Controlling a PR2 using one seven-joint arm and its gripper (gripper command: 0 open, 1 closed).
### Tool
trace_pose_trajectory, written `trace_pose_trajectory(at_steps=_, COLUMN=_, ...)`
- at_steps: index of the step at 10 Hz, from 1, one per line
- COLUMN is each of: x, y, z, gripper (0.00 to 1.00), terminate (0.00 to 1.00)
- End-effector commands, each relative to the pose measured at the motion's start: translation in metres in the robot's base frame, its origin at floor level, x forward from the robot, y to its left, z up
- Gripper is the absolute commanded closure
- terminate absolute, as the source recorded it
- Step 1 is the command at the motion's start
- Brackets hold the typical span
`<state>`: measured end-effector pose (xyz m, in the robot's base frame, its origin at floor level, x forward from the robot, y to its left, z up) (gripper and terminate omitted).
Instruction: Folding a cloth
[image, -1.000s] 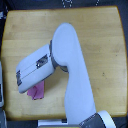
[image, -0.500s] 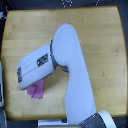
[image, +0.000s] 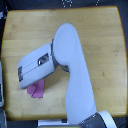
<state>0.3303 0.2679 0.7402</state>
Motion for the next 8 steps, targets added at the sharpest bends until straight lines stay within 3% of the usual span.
trace_pose_trajectory(at_steps=1, x=0.0089, y=-0.0086, z=-0.0019, gripper=0.0, terminate=0.0)
trace_pose_trajectory(at_steps=8, x=0.0144, y=-0.0058, z=0.0072, gripper=0.0, terminate=0.0)
